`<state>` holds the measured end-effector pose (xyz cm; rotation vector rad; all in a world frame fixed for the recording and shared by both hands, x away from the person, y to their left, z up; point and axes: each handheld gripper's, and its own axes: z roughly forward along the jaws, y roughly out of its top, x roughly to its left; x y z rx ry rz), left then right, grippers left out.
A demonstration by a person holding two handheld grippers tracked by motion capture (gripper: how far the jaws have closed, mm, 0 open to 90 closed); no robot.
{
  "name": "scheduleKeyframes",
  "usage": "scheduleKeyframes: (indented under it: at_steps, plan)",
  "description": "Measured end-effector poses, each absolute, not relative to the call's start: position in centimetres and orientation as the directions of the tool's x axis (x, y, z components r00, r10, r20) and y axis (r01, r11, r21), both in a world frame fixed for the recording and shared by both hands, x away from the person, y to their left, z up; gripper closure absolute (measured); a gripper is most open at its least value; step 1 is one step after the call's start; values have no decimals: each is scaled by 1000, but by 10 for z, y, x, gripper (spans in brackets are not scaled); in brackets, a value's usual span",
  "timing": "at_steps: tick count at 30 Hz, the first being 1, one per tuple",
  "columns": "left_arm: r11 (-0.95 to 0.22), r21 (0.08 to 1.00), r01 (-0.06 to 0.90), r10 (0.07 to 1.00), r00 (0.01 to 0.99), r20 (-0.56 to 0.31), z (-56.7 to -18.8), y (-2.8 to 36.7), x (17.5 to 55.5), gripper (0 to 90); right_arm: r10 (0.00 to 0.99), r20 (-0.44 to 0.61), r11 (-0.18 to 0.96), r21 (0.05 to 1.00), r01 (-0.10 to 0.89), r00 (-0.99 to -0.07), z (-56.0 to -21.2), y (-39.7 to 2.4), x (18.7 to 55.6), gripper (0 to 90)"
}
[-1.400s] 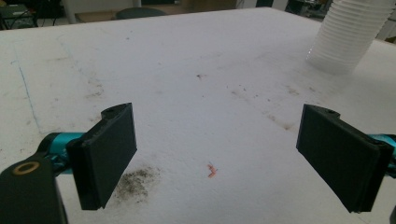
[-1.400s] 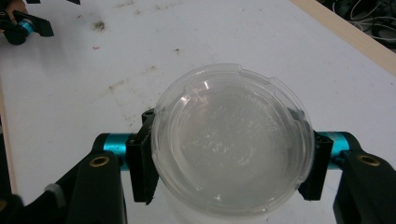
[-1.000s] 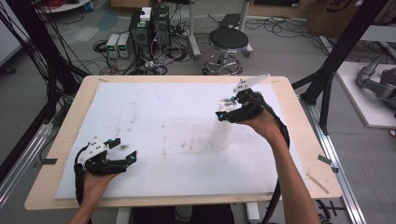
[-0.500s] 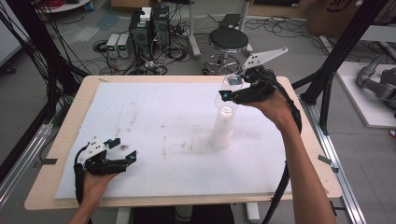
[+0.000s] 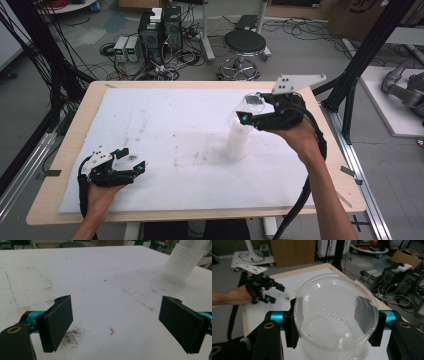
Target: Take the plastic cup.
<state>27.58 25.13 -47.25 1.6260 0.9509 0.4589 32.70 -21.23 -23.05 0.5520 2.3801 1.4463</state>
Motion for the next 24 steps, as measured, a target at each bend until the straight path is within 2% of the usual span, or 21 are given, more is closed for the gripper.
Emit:
scheduleKeyframes:
  at_steps: [2,5,15,24]
  plan:
    - [-29,943,333,783,593,-186,-473,251,275,120,477,-57,403,901,160,-877,-235,-214,322,412]
    - [-38,946,322,785,596,-171,-472,250,274,120,471,-29,318,938,139,-882,-255,-217,306,413]
    - [-47,943,329,779,603,-172,-472,250,275,120,402,-8,273,956,111,-916,-313,-193,289,413]
    - [-58,942,331,784,600,-162,-472,248,275,120,318,14,197,977,81,-948,-338,-174,287,413]
